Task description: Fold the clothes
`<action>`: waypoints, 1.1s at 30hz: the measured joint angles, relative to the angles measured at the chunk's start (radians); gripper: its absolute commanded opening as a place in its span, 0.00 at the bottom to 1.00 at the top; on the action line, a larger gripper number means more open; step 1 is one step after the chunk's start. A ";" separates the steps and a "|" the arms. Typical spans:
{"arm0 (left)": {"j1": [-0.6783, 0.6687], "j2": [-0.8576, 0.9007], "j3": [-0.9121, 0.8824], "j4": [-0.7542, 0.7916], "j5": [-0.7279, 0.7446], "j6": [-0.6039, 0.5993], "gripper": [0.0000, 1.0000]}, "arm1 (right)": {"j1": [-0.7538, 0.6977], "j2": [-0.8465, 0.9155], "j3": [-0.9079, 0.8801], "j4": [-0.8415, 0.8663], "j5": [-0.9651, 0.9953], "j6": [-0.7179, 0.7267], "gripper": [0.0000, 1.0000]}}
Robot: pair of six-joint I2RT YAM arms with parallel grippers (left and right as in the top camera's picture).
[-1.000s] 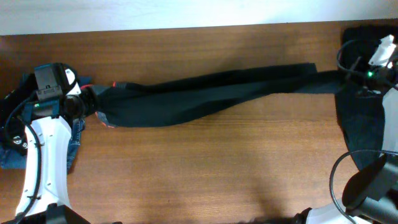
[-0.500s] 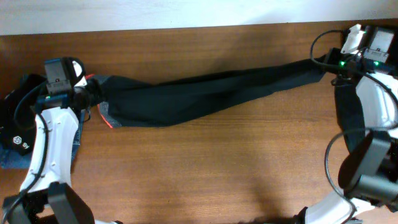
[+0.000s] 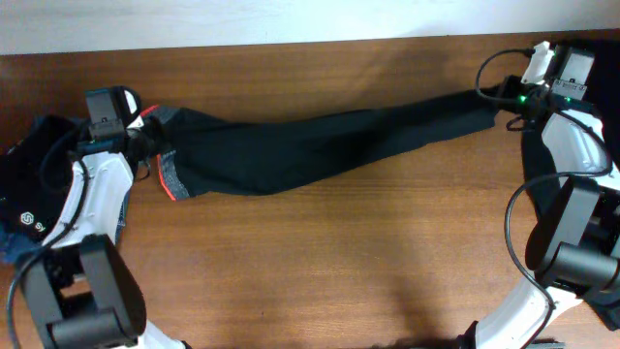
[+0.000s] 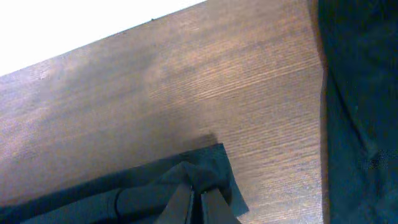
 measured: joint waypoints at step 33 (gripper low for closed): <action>-0.031 -0.138 0.013 -0.027 0.052 0.040 0.30 | -0.005 0.081 0.006 -0.187 -0.263 -0.106 0.91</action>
